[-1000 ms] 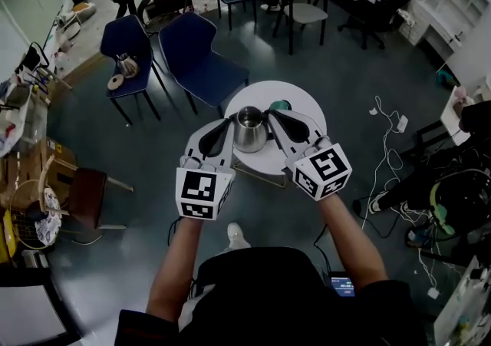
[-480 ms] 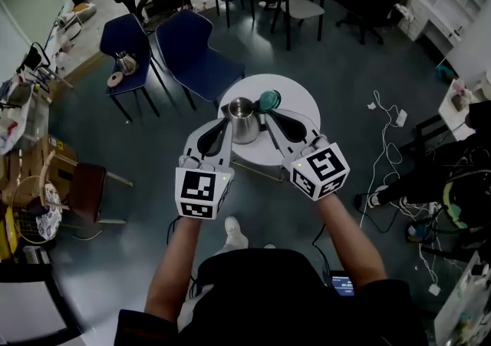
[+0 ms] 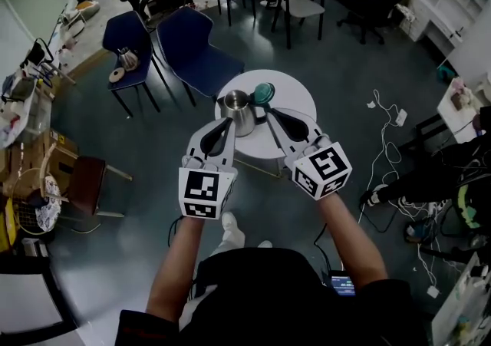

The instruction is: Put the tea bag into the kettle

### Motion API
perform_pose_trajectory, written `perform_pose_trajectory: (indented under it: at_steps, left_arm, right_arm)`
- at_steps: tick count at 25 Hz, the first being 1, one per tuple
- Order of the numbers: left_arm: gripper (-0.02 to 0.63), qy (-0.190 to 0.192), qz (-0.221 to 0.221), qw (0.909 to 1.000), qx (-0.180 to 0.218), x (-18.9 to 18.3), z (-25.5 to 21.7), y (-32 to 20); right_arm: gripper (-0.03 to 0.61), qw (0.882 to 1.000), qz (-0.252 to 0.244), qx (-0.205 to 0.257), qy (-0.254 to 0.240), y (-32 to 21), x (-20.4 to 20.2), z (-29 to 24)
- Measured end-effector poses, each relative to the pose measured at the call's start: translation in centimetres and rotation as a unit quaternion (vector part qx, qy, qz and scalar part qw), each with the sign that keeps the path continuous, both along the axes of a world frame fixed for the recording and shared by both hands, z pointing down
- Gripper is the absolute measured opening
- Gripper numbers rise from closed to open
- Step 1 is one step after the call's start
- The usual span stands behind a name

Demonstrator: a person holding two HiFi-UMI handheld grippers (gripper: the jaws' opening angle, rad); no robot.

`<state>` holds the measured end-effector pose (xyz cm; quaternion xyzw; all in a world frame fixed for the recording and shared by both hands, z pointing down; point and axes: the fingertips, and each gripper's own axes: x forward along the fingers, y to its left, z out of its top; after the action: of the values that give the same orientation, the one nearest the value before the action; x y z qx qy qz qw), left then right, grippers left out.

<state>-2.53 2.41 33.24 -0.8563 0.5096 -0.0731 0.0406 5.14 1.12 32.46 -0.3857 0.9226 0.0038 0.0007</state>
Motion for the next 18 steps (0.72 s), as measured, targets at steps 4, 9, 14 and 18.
perform_pose_trajectory:
  at_steps: [4, 9, 14, 18]
  left_arm:
    - [0.015, -0.002, -0.005, 1.0000, 0.004, 0.2, -0.3, 1.3]
    - [0.015, 0.000, -0.010, 0.9999, 0.009, 0.6, -0.7, 3.2]
    - [0.015, -0.002, -0.009, 0.9999, 0.013, 1.1, -0.9, 5.1]
    - [0.015, -0.003, -0.008, 0.9999, 0.013, 1.6, -0.9, 6.2]
  right_arm:
    - [0.018, 1.000, -0.001, 0.007, -0.004, 1.3, 0.5, -0.5]
    - [0.018, 1.000, -0.004, 0.012, -0.009, 3.3, 1.0, -0.8]
    - [0.018, 1.000, -0.005, 0.015, -0.010, 5.2, 1.2, -1.1]
    - [0.018, 1.000, -0.005, 0.018, -0.013, 6.5, 1.6, -1.2]
